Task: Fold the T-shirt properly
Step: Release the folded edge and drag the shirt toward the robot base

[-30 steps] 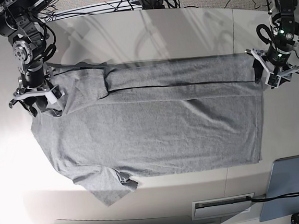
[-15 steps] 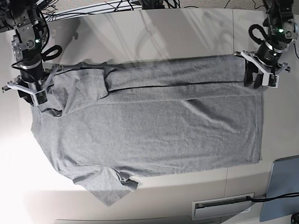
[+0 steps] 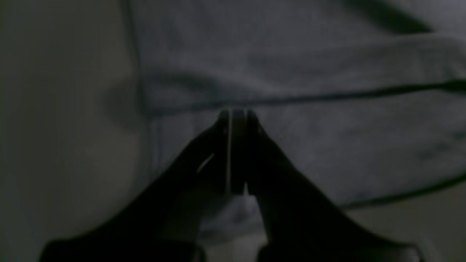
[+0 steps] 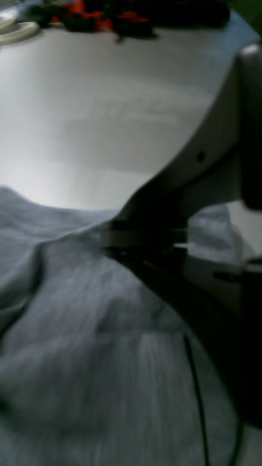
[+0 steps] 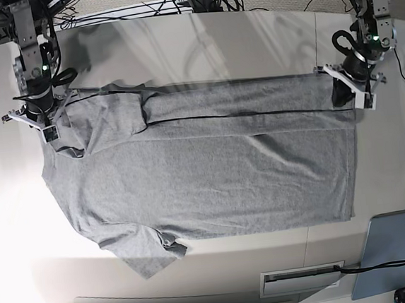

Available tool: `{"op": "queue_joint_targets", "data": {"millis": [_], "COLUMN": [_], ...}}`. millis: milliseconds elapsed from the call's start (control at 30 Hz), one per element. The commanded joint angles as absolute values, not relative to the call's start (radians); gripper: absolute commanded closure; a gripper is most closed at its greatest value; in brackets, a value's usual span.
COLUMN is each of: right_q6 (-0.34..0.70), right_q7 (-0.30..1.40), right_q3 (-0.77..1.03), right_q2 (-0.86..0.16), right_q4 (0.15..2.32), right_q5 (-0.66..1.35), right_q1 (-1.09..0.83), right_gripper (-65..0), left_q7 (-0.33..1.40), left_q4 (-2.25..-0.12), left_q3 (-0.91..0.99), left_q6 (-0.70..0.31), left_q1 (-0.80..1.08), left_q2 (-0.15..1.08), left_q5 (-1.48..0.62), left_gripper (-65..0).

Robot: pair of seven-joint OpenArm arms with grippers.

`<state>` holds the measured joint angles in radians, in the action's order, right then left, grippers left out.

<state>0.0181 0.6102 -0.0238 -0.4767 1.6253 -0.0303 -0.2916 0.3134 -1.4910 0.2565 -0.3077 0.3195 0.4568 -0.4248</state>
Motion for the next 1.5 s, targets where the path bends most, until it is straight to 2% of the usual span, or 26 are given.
{"op": "queue_joint_targets", "data": {"millis": [0, 133, 433, 533, 867, 1100, 1233, 1467], "right_q6": [0.031, 0.088, 0.090, 0.089, 0.093, 0.113, 0.112, 0.113], "right_q7": [0.604, 0.661, 0.685, 0.685, 0.685, 0.682, 0.670, 0.657], "right_q3": [-0.016, -0.016, -0.015, -0.013, 0.098, 0.155, 0.183, 0.190], "right_q2": [-0.490, -0.490, -0.492, -0.494, -0.493, -0.493, -0.493, -0.493], "right_q4": [1.623, 1.610, 1.611, 1.627, 1.794, 1.816, 1.816, 1.821], "right_q5": [-0.017, 0.004, 0.003, 0.002, 0.000, 0.000, 0.000, 0.000], "right_q1": [-0.278, -0.289, -0.376, -0.420, -0.623, -0.734, -0.771, -0.781], "right_gripper": [0.0, 0.0, 0.0, 0.0, 0.0, 0.0, 0.0, 0.0], "left_q7": [0.289, 0.336, 0.391, 0.397, 0.396, 0.396, 0.397, 0.398], "left_q4": [-1.497, -1.485, -1.486, -1.489, -1.561, -1.623, -1.650, -1.695], "left_q3": [0.265, 0.265, 0.265, 0.265, 0.265, 0.265, 0.265, 0.266], "left_q6": [-0.312, -0.312, -0.336, -0.368, -0.368, -0.369, -0.405, -0.402], "left_q1": [0.313, 0.316, 0.380, 0.434, 0.645, 0.756, 0.793, 0.803], "left_q2": [0.468, 0.466, 0.471, 0.486, 0.533, 0.533, 0.535, 0.535], "left_q5": [-0.435, -0.435, -0.419, -0.419, -0.418, -0.358, -0.334, -0.310], "left_gripper": [0.0, 0.0, 0.0, 0.0, 0.0, 0.0, 0.0, 0.0]}}
